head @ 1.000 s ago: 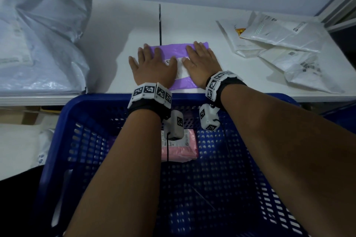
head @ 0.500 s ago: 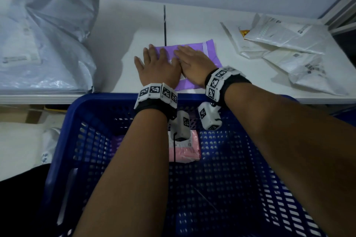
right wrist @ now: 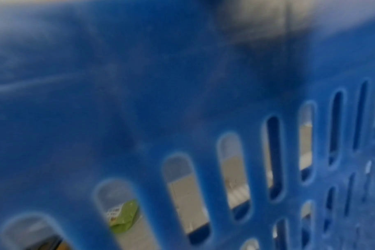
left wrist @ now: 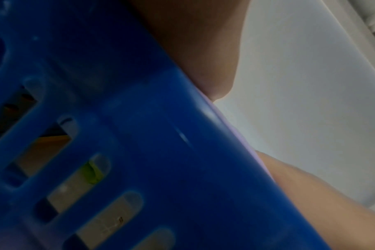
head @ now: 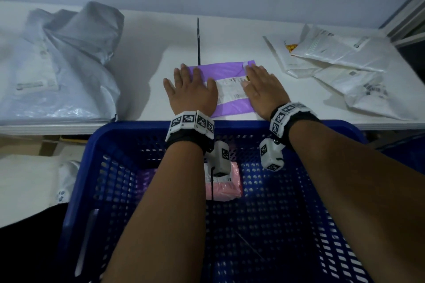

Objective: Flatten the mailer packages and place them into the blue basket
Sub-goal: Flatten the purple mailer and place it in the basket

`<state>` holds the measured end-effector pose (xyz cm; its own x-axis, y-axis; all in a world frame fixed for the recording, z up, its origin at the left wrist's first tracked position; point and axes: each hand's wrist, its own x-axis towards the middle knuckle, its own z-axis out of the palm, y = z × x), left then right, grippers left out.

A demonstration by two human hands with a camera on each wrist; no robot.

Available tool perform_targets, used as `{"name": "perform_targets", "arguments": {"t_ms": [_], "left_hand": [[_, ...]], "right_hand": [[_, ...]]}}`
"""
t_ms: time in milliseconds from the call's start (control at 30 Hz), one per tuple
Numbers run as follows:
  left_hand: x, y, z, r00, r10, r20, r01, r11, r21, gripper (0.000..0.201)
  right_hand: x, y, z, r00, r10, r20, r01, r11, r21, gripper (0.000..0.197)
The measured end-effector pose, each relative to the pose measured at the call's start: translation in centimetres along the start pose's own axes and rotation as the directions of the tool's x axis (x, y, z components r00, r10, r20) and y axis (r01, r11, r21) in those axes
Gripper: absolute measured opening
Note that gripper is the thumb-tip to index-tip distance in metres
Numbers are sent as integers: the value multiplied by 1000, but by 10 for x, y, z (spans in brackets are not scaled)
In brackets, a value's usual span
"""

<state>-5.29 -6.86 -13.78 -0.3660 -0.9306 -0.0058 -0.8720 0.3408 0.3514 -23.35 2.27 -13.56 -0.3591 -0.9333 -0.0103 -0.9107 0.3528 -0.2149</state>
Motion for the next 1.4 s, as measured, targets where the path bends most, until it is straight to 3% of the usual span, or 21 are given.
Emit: {"name": "perform_targets", "arguments": {"t_ms": [100,200,300,367,467,600,767,867,967,1033,1100,1200,1400], "left_hand": [[1,1,2,1000,-5,-11,5,1000,2,65],[1,3,3,999,-33,-27,33,999,-16,65],[0,5,3,991,-115,-72,111,992,-56,64],[0,5,2,977,-149,-150,133,984,-115,65],[0,4,1,966,-96,-242,67,990,-125,60],[-1,5,2,978,16,-210,-35,996,-85,54],[-6,9,-1,967,-31,-251,5,995,-101,53],[-4,8,-2,959,-32,-282,8,996,-86,53],[-3,6,2,934,99,-344,-145,983,-111,46],[-4,9,5,924,230,-307,-272,957,-102,53],[-5,13,7,938,307,-162,-319,946,-54,71],[-3,14,5,957,289,-23,-290,956,-51,85],[-4,16,2,964,264,12,-263,964,-37,88]], "right_hand": [[0,-3,0,999,-33,-42,33,999,8,62],[-2,-5,-2,980,-176,-87,176,984,-13,71],[-3,-6,-2,970,-239,-50,236,970,-52,82],[-2,-5,0,977,-212,-32,209,975,-74,84],[1,-2,3,992,-118,-49,114,990,-80,72],[2,2,3,992,48,-113,-52,998,-33,66],[3,2,4,980,-1,-200,3,1000,9,60],[6,1,4,994,-33,-100,38,998,48,56],[7,-1,4,999,-46,-9,46,999,-27,59],[6,-3,3,999,-42,3,42,997,-61,60],[5,-4,1,999,-37,17,38,996,-74,60],[5,-5,1,999,-29,38,33,995,-99,60],[6,-5,1,998,-17,52,23,994,-110,57]]}}
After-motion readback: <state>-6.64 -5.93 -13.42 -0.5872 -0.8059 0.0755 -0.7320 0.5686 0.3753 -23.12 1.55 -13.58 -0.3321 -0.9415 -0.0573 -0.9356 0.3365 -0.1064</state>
